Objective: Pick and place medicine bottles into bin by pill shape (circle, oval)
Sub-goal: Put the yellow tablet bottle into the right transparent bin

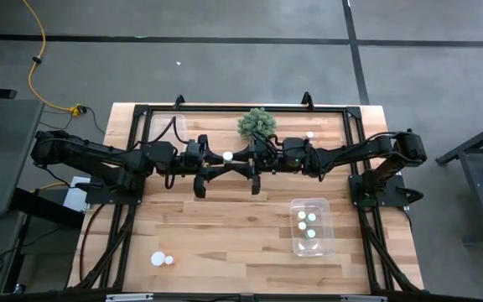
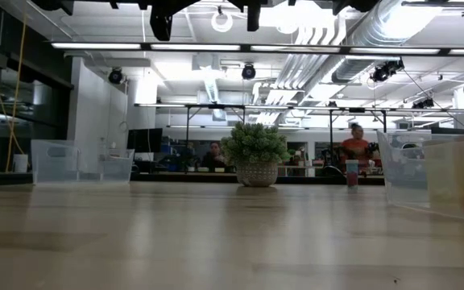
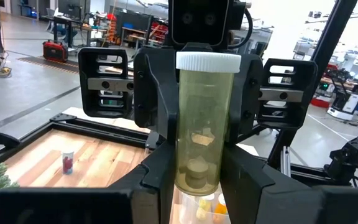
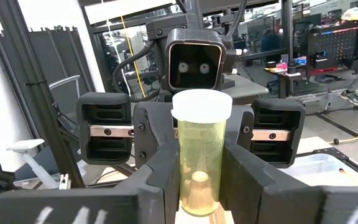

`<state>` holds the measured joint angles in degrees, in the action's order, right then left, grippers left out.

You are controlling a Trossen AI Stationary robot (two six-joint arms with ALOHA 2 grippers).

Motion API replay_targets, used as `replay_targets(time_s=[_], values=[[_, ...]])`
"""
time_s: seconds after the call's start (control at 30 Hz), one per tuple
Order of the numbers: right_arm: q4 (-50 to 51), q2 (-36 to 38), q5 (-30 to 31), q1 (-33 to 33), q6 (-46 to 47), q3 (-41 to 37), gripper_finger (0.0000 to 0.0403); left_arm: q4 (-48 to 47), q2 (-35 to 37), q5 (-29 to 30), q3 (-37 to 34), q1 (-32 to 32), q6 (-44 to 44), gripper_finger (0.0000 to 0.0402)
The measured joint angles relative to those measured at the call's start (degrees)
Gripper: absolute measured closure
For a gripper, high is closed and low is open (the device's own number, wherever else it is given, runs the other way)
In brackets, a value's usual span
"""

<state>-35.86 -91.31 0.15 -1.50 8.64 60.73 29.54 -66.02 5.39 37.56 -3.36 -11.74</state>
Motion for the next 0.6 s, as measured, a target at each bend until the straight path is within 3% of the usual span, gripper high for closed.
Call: replay_targets(time_s=[0.13, 0.4, 0.6], values=[[-0.1, 0.0, 0.7, 0.0, -0.1, 0.0, 0.0295, 0.0, 0.0, 0.0, 0.0, 0.0, 0.0, 0.0307], [-0.4, 0.0, 1.1, 0.0, 0.1, 0.0, 0.0217, -0.1, 0.0, 0.0, 0.0, 0.0, -0.1, 0.0307], [-0.1, 0.2, 1.0, 0.3, 0.0, 0.0, 0.0193, -0.1, 0.0, 0.2, 0.0, 0.0, 0.8, 0.0307]])
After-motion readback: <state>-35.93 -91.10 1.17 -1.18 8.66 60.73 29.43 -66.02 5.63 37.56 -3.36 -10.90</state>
